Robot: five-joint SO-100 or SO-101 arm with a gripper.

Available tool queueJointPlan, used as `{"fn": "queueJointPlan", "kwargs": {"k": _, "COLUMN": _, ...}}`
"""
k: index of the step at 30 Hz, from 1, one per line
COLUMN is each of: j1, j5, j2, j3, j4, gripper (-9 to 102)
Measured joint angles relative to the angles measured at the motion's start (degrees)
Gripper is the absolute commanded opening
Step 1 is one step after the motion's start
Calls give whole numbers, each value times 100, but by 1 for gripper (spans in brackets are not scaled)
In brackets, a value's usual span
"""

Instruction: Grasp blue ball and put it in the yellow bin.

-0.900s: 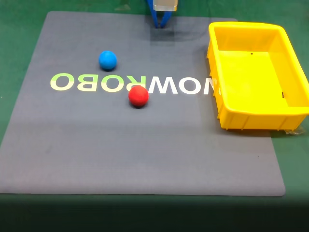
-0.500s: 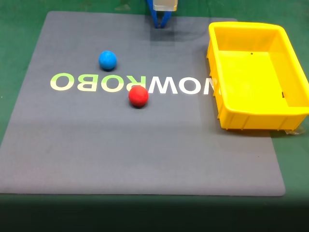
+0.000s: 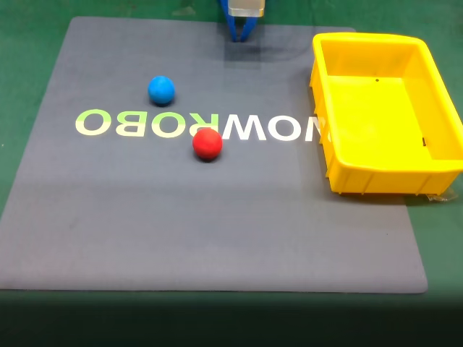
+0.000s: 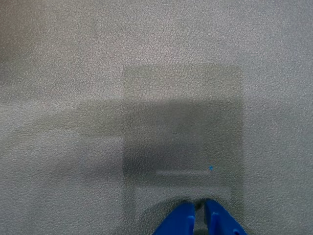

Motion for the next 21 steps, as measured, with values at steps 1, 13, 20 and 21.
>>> {"fn": "queueJointPlan", "kwargs": {"k": 1, "j1": 0, "j5": 26, "j2": 0, "j3": 0, "j4": 0, "gripper": 0}}
{"fn": "queueJointPlan", "kwargs": {"k": 13, "j1": 0, "j5": -773, "j2": 0, "j3": 0, "j4": 105, "gripper": 0}}
{"fn": "queueJointPlan", "kwargs": {"k": 20, "j1": 0, "j5": -844, "j2": 0, "j3": 0, "j4": 114, "gripper": 12}}
{"fn": "queueJointPlan", "kwargs": {"k": 21, "j1": 0, "j5": -835, "j2": 0, "j3": 0, "j4": 70, "gripper": 19}}
